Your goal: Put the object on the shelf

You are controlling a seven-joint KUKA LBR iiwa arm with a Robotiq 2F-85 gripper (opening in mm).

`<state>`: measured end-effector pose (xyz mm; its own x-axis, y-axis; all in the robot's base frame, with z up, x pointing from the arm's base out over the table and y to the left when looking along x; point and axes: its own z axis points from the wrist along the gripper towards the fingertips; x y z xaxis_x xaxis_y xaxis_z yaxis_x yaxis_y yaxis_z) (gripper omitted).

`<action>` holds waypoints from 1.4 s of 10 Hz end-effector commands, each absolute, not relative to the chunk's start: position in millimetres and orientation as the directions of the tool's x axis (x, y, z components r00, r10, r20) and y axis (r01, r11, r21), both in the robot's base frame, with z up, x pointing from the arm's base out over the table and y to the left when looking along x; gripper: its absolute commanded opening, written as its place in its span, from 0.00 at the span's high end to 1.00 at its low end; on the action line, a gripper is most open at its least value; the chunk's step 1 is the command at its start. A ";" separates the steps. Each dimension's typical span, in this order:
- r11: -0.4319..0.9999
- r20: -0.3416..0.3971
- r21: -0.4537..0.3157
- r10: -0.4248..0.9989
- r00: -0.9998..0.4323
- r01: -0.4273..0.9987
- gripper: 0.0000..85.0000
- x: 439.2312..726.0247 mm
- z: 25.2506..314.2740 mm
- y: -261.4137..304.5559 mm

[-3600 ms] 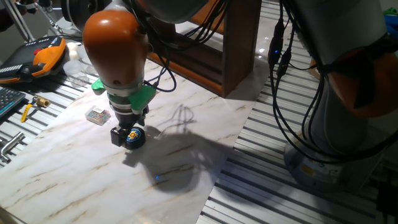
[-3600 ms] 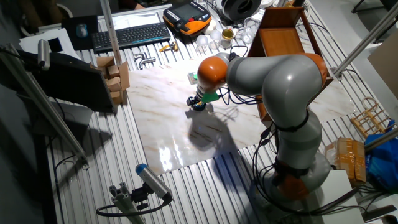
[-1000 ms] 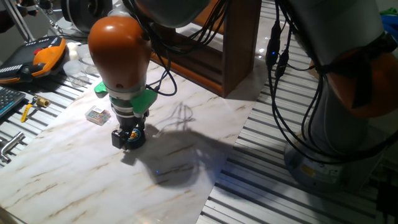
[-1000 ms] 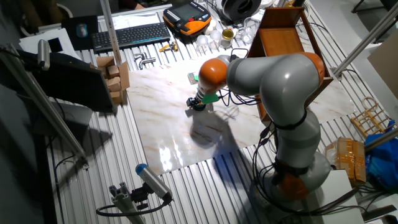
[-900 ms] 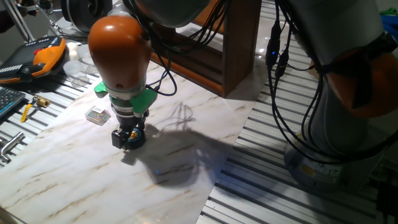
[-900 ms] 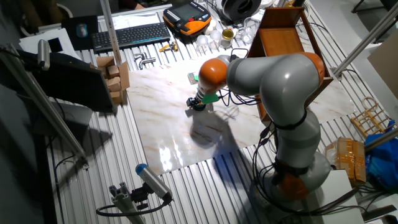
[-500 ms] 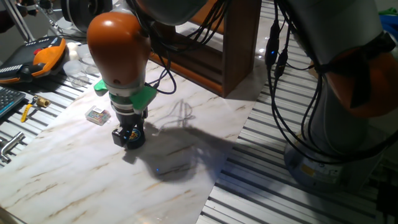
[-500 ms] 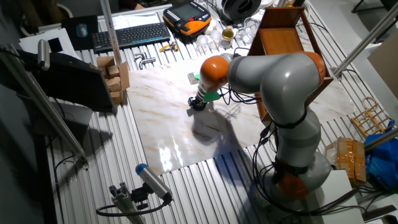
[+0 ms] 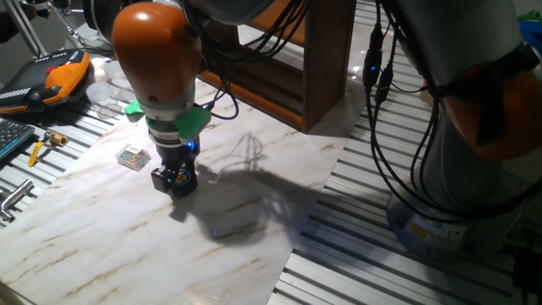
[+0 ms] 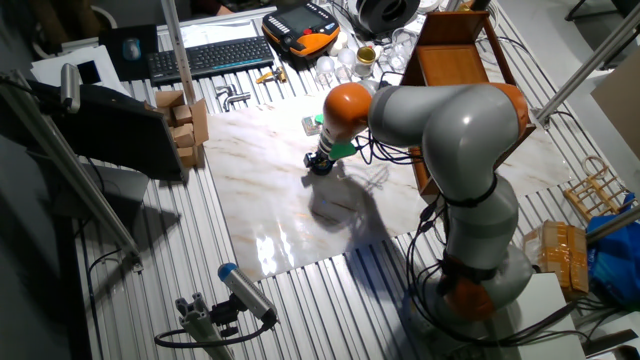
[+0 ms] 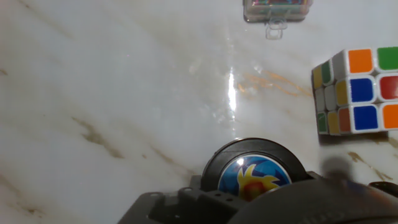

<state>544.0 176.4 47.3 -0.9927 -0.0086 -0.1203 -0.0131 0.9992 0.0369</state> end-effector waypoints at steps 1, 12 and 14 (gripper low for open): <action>0.999 -0.123 0.033 -0.006 -0.992 -0.010 1.00 543.7 51.0 175.3; 1.000 -0.127 -0.002 -0.008 -0.992 -0.008 1.00 554.1 114.8 156.6; 1.000 -0.132 0.009 0.007 -0.991 0.005 1.00 555.1 120.2 156.8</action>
<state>555.3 156.9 120.9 -0.9913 0.0062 -0.1315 0.0053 1.0000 0.0069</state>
